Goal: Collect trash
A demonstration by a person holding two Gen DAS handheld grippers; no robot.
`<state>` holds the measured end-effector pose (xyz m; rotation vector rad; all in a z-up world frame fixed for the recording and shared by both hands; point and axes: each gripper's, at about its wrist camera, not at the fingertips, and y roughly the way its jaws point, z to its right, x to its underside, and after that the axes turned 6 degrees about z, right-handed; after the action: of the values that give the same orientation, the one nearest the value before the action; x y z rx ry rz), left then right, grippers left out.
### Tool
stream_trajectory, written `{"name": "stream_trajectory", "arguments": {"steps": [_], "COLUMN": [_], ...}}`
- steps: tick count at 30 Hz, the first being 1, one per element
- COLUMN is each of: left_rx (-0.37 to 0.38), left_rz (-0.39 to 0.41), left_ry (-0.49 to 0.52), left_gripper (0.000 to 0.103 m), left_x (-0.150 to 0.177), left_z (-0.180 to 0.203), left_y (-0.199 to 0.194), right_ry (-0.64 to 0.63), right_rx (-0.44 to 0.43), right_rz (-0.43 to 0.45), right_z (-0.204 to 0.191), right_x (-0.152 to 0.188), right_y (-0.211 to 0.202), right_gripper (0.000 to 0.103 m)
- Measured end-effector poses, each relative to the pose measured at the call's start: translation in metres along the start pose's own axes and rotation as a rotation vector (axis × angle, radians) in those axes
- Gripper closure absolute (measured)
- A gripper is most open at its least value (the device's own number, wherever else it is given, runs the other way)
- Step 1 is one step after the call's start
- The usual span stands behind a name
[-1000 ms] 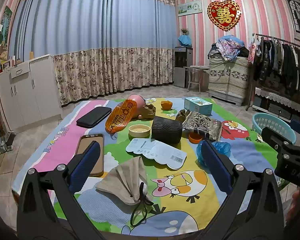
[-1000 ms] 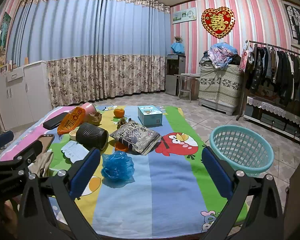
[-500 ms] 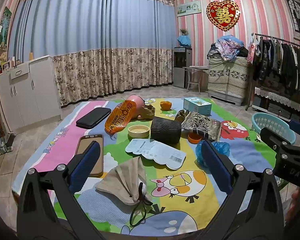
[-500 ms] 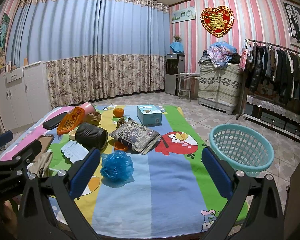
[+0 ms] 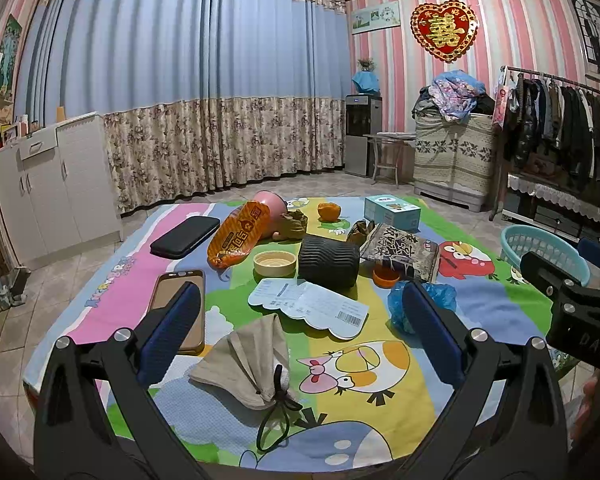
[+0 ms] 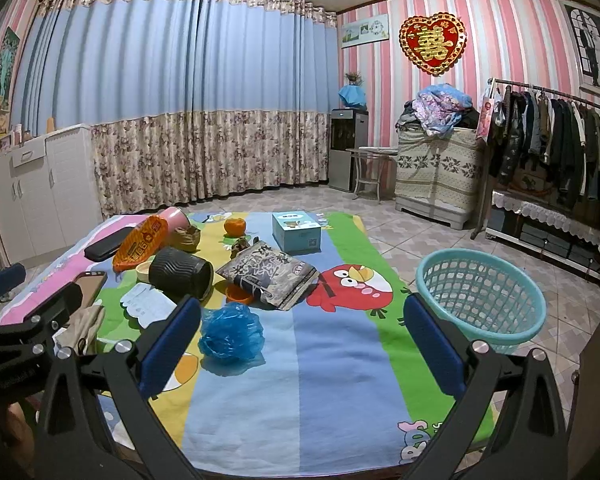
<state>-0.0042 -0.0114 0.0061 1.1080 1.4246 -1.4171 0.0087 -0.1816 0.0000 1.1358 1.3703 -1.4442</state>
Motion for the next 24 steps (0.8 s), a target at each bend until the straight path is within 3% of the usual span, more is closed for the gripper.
{"name": "stream_trajectory", "arguments": {"steps": [24], "left_rx": [0.0], "left_rz": [0.0], "left_ry": [0.001], "left_gripper": [0.005], "left_x": [-0.0004], "left_z": [0.0019], "left_y": [-0.0015], "right_ry": [0.004], "right_rx": [0.002], "right_rz": [0.0], "right_z": [0.0025], "right_x": [0.0004], "right_y": [-0.0008], "right_gripper": [0.004]}}
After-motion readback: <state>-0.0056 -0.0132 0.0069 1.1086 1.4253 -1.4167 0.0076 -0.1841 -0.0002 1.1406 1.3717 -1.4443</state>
